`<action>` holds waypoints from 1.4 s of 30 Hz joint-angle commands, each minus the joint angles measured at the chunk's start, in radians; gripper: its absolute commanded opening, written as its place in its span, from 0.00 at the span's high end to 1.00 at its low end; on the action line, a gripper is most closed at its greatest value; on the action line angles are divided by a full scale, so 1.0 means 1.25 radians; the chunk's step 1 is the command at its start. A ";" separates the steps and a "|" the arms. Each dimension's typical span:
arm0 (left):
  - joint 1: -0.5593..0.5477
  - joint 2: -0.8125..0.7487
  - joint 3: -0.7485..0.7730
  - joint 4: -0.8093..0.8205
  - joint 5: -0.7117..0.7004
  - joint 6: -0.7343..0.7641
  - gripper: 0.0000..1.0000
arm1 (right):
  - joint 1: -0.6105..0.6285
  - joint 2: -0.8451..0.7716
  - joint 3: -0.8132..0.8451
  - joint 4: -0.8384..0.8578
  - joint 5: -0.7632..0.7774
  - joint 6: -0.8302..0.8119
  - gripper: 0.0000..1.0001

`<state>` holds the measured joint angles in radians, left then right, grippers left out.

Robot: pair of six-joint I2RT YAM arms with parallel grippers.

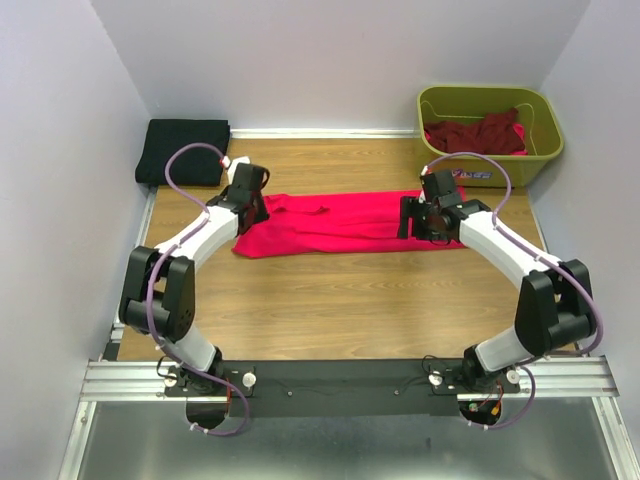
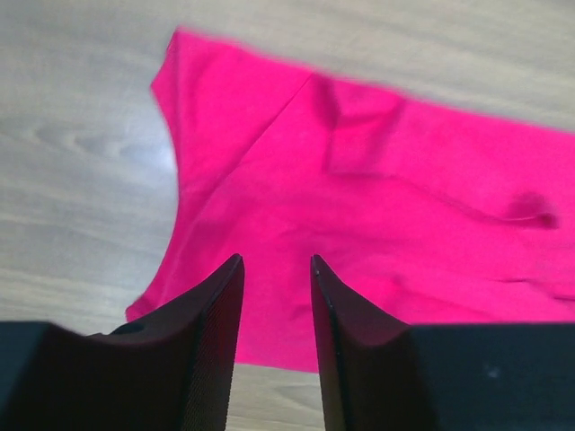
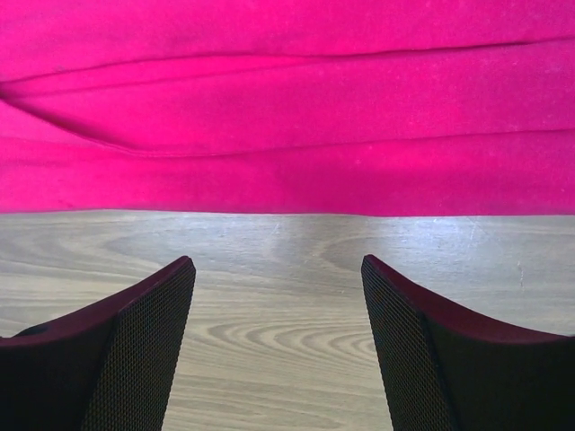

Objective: Fold and stack the t-shirts
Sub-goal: Fold the tshirt

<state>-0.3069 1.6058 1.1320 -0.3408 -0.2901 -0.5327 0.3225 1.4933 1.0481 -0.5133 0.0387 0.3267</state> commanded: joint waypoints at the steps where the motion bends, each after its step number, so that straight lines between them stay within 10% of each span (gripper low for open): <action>1: 0.036 0.025 -0.082 0.062 0.047 -0.022 0.60 | 0.005 0.033 0.019 0.019 -0.002 -0.017 0.19; 20: 0.151 -0.040 -0.296 0.079 0.100 -0.041 0.67 | 0.158 0.231 0.222 0.038 -0.071 -0.247 0.26; 34: 0.152 -0.096 -0.312 0.065 0.075 -0.007 0.67 | 0.211 0.379 0.305 0.042 -0.165 -0.372 0.59; 42: 0.151 -0.089 -0.308 0.069 0.080 -0.001 0.67 | 0.211 0.404 0.306 0.042 -0.204 -0.385 0.59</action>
<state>-0.1257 1.5093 0.7559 -0.2295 -0.1665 -0.5507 0.5781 1.9602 1.4025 -0.4633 -0.1741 -0.1291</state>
